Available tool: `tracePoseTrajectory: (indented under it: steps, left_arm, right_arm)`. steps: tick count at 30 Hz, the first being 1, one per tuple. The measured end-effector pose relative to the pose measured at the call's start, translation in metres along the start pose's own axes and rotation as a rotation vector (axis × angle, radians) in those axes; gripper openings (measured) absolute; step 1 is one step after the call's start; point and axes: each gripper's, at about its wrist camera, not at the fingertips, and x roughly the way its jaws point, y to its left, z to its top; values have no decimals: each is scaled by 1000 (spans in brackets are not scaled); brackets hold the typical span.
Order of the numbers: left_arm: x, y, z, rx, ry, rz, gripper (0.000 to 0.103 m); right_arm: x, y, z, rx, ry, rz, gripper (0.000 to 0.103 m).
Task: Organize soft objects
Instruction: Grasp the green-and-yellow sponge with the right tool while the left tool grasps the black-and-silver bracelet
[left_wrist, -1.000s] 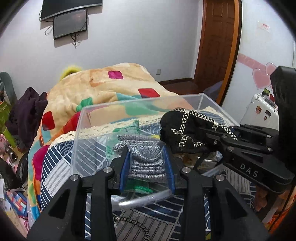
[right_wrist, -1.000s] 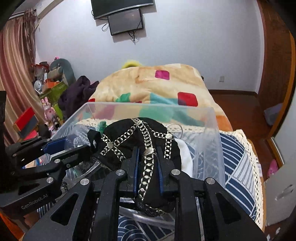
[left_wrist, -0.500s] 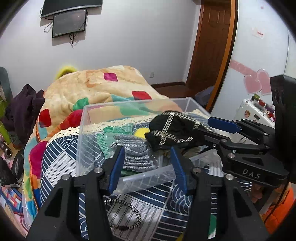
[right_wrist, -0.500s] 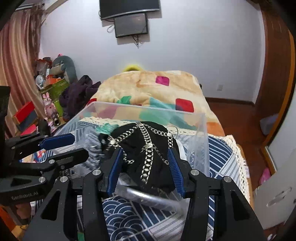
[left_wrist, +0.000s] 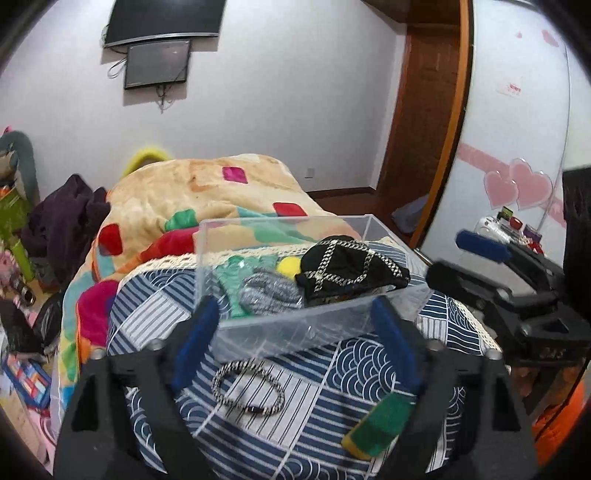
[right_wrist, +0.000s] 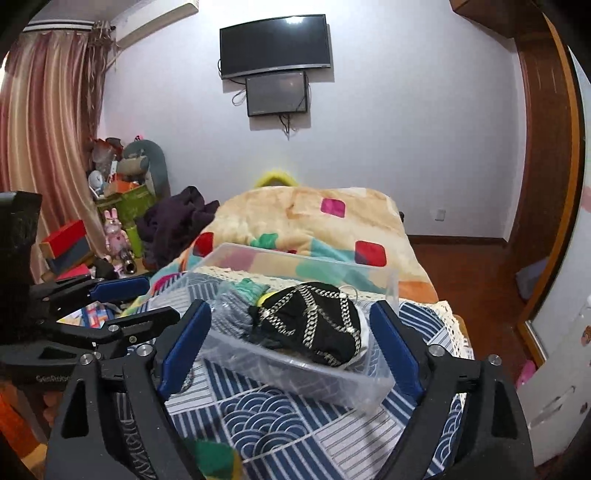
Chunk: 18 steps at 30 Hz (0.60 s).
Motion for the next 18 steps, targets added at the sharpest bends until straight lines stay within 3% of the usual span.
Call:
tracePoseTrajectory:
  steps: [4, 18]
  left_arm:
    - [-4, 1, -16, 9, 36, 20, 88]
    - [6, 31, -76, -62, 200, 92, 89]
  right_arm:
    - [0, 8, -18, 0, 33, 28, 93]
    - [36, 44, -79, 31, 290, 166, 93]
